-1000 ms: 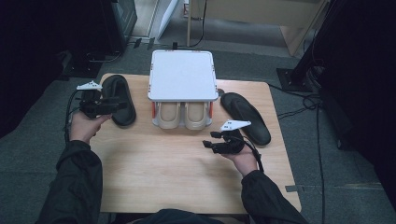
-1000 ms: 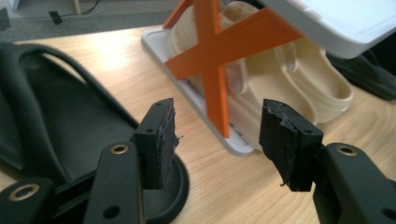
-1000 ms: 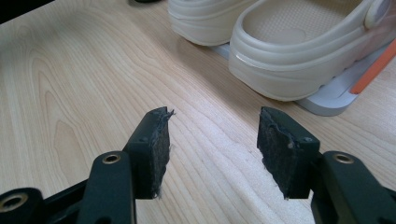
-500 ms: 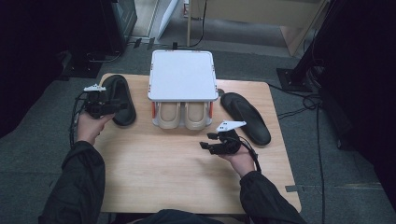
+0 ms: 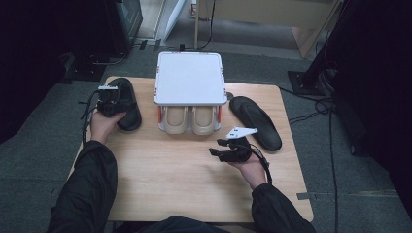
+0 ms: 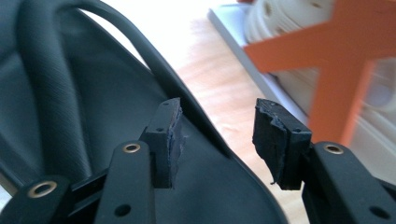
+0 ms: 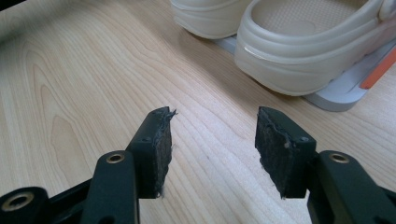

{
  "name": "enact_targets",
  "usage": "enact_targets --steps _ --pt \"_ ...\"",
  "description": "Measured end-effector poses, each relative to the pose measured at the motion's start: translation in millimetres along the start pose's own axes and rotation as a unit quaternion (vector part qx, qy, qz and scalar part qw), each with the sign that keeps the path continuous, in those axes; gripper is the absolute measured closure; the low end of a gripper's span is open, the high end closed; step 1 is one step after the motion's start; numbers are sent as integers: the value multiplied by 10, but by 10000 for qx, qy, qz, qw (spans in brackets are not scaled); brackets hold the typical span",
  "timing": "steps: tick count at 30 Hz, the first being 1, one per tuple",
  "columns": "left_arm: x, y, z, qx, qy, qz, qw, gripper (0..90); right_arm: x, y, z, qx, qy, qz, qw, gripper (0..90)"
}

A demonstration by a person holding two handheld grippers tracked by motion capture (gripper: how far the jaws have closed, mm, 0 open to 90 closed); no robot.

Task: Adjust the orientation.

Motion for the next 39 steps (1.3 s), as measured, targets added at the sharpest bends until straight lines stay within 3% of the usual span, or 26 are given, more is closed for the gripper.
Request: enact_targets --steps 1,4,13,18,27,39 --pt "20 10 -3 -30 -58 21 10000 534 -5 4 -6 -8 -8 -6 10000 466" --pt "105 28 47 -97 256 -60 9996 531 -24 26 -34 -20 1 -32 10000 468" --pt "300 49 63 -90 338 170 9992 535 -63 47 -101 12 31 -81 10000 470" --pt "322 69 54 -94 239 281 9993 610 -71 51 -105 16 21 -117 9999 470" --pt "305 51 56 -174 364 171 9990 692 -50 47 -94 -39 38 -122 9999 470" --pt "229 -197 -53 -96 488 -153 9986 812 27 72 -23 -188 89 -11 9998 470"
Point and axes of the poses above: each handheld gripper's, and its own axes: x roughly forward along the jaws, z roughly out of its top, y roughly to its left, the point moved 2 cm from there along x, roughly forward along the jaws, and after that the axes turned 5 degrees about -y, right-handed, at the moved point
